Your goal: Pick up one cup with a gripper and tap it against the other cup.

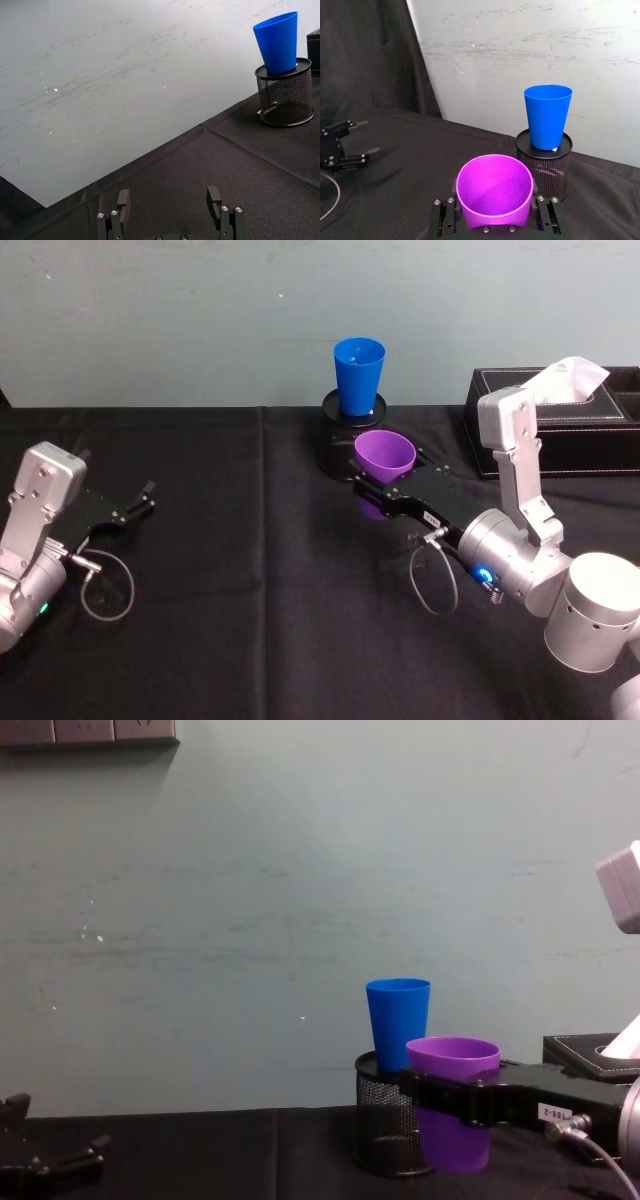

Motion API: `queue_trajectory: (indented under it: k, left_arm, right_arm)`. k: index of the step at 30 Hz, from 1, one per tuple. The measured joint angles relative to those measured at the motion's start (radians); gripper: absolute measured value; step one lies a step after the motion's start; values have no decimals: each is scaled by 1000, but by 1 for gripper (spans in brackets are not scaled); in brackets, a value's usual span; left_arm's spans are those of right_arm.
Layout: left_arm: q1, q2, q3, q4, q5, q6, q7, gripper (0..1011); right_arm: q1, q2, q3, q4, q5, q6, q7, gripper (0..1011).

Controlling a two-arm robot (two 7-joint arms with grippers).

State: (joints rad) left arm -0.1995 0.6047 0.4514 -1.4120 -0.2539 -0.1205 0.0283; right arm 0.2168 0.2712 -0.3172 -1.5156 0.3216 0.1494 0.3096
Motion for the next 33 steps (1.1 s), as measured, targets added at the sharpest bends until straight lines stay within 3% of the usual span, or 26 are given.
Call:
queue_trajectory:
  k: [33]
  left_arm:
    - [0,0,0,0,0,0,0,1000]
  right_arm:
    - [0,0,0,0,0,0,0,733]
